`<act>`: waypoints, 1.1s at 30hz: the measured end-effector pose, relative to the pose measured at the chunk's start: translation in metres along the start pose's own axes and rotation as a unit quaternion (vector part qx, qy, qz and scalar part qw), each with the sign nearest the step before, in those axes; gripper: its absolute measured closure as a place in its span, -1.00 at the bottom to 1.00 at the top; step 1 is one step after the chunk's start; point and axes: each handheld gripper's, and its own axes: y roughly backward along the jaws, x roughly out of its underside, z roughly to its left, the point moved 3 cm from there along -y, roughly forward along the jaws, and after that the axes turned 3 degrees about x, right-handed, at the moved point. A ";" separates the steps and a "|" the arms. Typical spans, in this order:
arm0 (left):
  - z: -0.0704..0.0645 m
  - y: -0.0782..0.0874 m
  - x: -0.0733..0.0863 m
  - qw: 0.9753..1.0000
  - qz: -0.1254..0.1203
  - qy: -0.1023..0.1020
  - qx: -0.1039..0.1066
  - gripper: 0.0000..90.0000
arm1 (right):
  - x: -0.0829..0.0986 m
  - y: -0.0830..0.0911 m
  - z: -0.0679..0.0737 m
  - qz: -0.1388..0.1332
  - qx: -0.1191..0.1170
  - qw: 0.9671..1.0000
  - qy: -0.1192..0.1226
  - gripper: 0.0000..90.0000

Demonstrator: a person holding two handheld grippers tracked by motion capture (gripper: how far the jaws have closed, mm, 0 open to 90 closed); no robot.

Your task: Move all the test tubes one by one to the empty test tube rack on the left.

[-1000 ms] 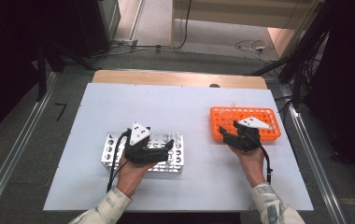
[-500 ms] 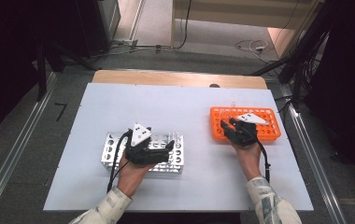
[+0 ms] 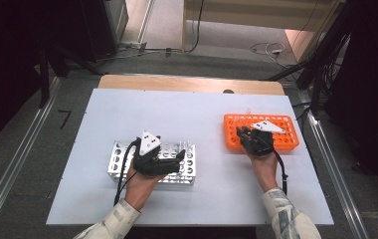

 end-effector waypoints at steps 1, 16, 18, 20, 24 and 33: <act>0.000 0.000 0.000 1.000 0.000 0.000 0.000 -0.83 | 0.000 0.000 -0.001 -0.002 0.000 1.000 0.000 0.60; 0.001 0.001 -0.001 1.000 0.001 0.002 -0.001 -0.84 | -0.013 0.016 -0.003 -0.031 -0.005 0.999 -0.007 0.62; 0.000 0.001 -0.001 1.000 0.000 0.003 0.001 -0.84 | -0.015 0.019 -0.003 -0.034 -0.006 0.999 -0.008 0.62; 0.001 0.002 -0.002 1.000 -0.001 0.000 0.001 -0.83 | -0.017 0.023 -0.003 -0.038 -0.010 0.999 -0.005 0.62; 0.001 0.002 -0.002 1.000 -0.003 -0.002 0.002 -0.83 | -0.020 0.031 -0.001 -0.038 -0.016 0.999 -0.001 0.62; -0.002 0.004 -0.003 1.000 -0.004 -0.008 0.006 -0.83 | -0.018 0.051 0.010 -0.028 -0.046 0.998 0.020 0.62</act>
